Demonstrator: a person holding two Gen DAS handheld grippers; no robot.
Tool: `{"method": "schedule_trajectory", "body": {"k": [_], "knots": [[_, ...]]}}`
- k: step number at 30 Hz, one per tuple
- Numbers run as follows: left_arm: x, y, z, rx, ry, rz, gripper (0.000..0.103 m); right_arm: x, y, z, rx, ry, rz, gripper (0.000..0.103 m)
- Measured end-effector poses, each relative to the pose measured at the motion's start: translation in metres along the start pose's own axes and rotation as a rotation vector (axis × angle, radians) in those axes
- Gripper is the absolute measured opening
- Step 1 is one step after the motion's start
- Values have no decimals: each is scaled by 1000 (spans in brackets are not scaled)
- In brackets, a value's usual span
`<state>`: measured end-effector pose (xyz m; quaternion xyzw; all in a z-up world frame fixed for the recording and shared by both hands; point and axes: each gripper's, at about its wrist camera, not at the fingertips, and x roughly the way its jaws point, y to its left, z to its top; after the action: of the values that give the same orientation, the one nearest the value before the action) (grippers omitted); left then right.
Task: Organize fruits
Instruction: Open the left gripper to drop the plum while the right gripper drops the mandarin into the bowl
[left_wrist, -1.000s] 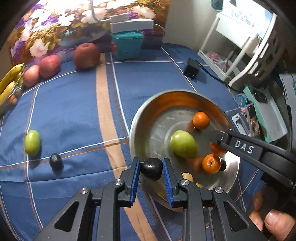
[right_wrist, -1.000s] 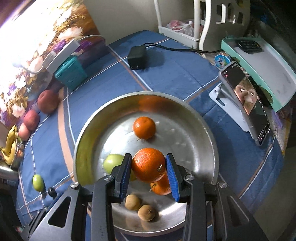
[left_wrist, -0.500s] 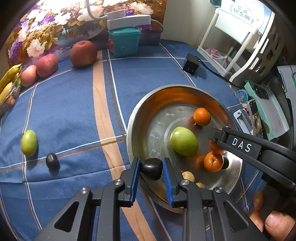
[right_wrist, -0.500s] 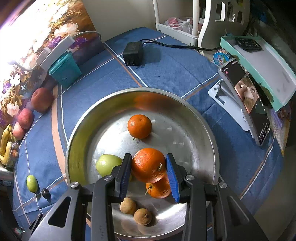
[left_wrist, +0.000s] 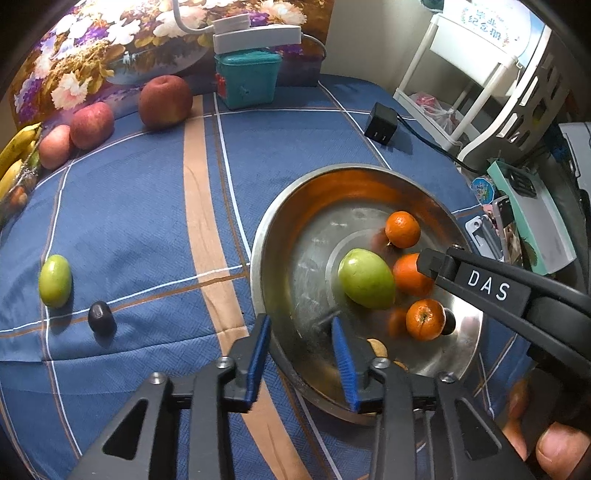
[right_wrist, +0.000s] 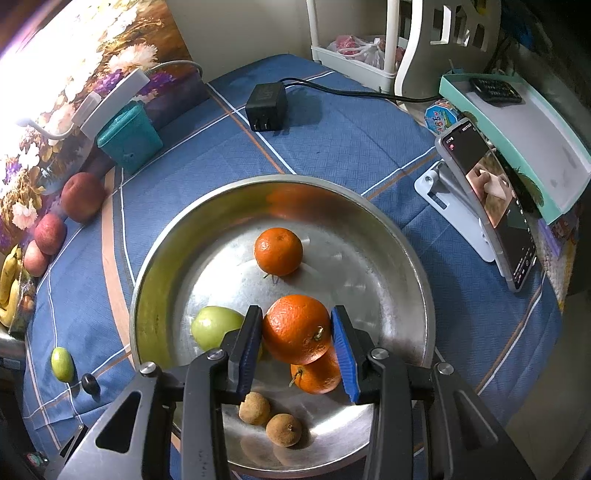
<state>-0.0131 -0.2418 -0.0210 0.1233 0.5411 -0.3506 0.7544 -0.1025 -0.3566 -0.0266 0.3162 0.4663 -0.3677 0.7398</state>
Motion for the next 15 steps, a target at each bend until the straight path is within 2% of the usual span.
{"method": "schedule_trajectory", "body": {"k": [5, 10, 12, 13, 15], "knots": [[-1, 0, 0, -3, 0, 1, 49, -5, 3, 0, -11, -11, 0, 40], [-2, 6, 1, -33, 9, 19, 65, -7, 6, 0, -23, -8, -6, 41], [-1, 10, 1, -49, 16, 43, 71, -7, 8, 0, -34, -3, -13, 46], [-1, 13, 1, -56, 17, 57, 73, -7, 8, 0, -37, -2, -14, 53], [-1, 18, 1, -69, 20, 85, 78, -8, 10, -1, -45, -1, -10, 54]]}}
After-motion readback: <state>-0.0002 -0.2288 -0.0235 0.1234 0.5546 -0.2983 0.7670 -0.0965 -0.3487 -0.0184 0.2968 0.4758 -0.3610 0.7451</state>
